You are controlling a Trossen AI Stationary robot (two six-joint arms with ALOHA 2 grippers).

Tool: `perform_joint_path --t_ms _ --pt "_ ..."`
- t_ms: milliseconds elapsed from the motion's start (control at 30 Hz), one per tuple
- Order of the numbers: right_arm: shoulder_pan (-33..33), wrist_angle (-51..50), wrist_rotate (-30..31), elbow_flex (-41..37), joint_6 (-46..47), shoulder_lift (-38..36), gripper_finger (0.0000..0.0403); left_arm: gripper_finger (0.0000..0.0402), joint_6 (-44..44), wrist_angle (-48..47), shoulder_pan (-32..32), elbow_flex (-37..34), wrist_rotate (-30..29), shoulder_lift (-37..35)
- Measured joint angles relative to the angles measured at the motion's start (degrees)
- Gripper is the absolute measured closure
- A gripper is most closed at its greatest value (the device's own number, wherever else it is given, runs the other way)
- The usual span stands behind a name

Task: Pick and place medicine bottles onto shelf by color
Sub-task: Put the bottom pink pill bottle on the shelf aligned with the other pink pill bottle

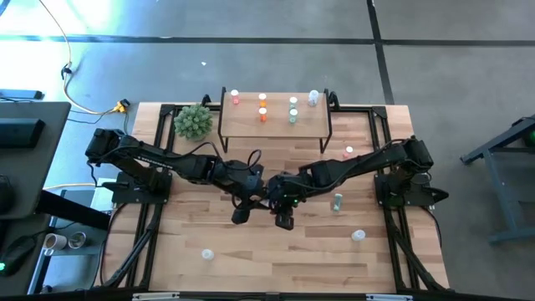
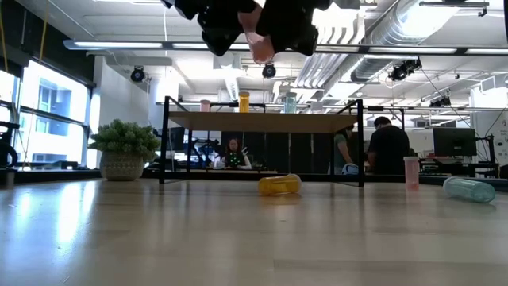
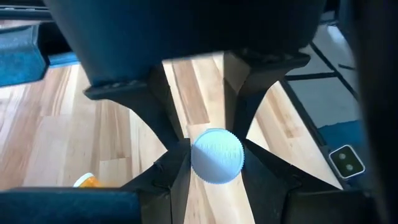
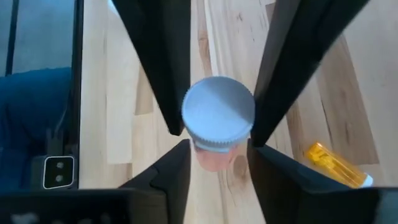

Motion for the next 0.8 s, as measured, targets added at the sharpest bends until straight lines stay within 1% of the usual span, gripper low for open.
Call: perform_joint_path --t_ms 100,200,333,500,600,800 --pt "-0.3 -1.2 -0.5 0.2 0.1 -0.1 0.0231 0.0284 0.1 -0.8 0.0 0.0 -0.4 0.0" --pt "-0.3 -2.6 0.1 1.4 -0.1 -0.1 0.0218 0.0284 0.1 -0.9 0.0 0.0 -0.4 0.0" --pt "-0.3 -5.0 1.3 3.1 -1.0 -0.1 0.0215 0.0284 0.1 -0.5 0.0 0.0 -0.9 0.0" --pt "-0.2 -11.1 5.7 5.6 -1.3 -0.1 0.0215 0.0284 0.1 -0.7 0.0 0.0 -3.9 0.0" --pt "0.0 -13.6 7.7 6.5 -1.4 -0.2 0.0215 0.0284 0.1 -1.1 0.0 0.0 -4.4 -0.4" --pt "1.1 -15.2 8.3 7.9 -1.3 -0.3 0.0215 0.0284 1.6 -2.6 0.0 0.0 -8.2 -2.9"
